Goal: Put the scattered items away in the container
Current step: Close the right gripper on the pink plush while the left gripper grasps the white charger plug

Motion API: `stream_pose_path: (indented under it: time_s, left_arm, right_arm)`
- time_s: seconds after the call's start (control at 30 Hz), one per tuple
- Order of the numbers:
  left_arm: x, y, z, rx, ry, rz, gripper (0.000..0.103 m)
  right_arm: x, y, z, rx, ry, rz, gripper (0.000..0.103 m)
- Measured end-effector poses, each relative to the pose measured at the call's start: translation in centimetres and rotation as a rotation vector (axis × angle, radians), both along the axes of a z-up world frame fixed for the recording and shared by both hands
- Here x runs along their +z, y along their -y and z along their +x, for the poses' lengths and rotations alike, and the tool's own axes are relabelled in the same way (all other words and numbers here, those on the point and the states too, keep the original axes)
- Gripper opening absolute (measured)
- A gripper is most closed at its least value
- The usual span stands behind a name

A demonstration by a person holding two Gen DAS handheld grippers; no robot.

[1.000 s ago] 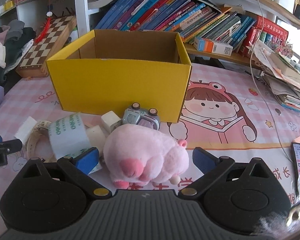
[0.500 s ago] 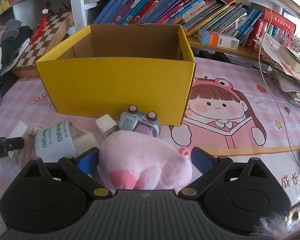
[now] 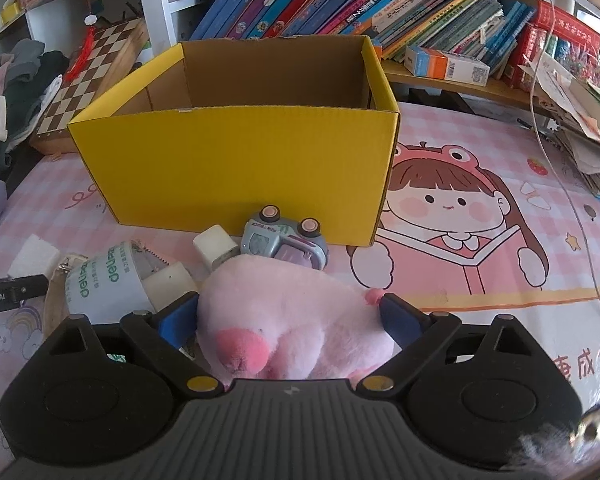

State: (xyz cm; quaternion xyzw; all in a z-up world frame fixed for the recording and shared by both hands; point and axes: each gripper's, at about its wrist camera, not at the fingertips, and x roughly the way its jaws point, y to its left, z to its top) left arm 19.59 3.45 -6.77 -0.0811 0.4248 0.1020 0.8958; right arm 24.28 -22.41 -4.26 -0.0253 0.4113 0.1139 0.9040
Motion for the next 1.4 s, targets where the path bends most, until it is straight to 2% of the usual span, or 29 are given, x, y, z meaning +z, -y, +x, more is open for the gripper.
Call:
stream_pose_path:
  time_s: [0.13, 0.33, 0.4, 0.43, 0.53, 0.6, 0.63, 0.7, 0.73, 0.77, 0.87, 1.17, 1.4]
  left_arm:
    - [0.0, 0.1, 0.0, -0.01, 0.006, 0.013, 0.044]
    - [0.7, -0.1, -0.5, -0.011, 0.031, -0.018, 0.043]
    - [1.2, 0.0, -0.7, -0.018, 0.049, -0.024, 0.043]
    - [1.4, 0.1, -0.8, -0.025, 0.057, -0.025, 0.043]
    - [1.8, 0.5, -1.0, -0.046, 0.069, -0.027, 0.043]
    - [1.7, 0.7, -1.1, -0.056, 0.067, -0.026, 0.043]
    - [1.6, 0.7, -1.2, -0.058, 0.067, -0.025, 0.043]
    - [1.6, 0.8, -1.3, -0.063, 0.067, -0.021, 0.043]
    - [1.5, 0.8, -1.3, -0.064, 0.067, -0.021, 0.043]
    - [1.5, 0.7, -1.4, -0.065, 0.067, -0.022, 0.043]
    - [1.4, 0.6, -1.5, -0.067, 0.065, -0.026, 0.044]
    - [0.5, -0.1, -1.4, -0.049, 0.015, -0.049, 0.047]
    - [-0.2, 0.0, -0.5, -0.048, -0.007, -0.025, 0.048]
  right_arm:
    - [0.0, -0.2, -0.1, 0.012, 0.006, -0.009, 0.09]
    - [0.6, 0.4, -0.6, 0.001, 0.017, 0.01, 0.08]
    - [0.9, 0.7, -0.9, -0.009, 0.031, 0.019, 0.075]
    - [1.2, 0.9, -1.0, -0.012, 0.039, 0.023, 0.058]
    - [1.7, 0.8, -1.3, 0.001, 0.062, 0.016, 0.052]
    - [1.6, 0.5, -1.5, 0.022, 0.05, 0.006, 0.052]
    - [1.6, 0.3, -1.7, 0.025, 0.056, -0.004, 0.056]
    - [1.4, 0.0, -2.0, 0.022, 0.06, -0.025, 0.066]
    - [1.3, -0.1, -2.0, 0.018, 0.059, -0.035, 0.075]
    - [1.2, -0.1, -2.0, 0.008, 0.053, -0.039, 0.079]
    - [0.6, 0.1, -1.6, -0.022, 0.032, -0.049, 0.088]
    - [-0.1, 0.2, -0.8, -0.03, -0.001, -0.031, 0.092]
    - [-0.3, 0.1, -0.7, -0.01, 0.001, -0.044, 0.092]
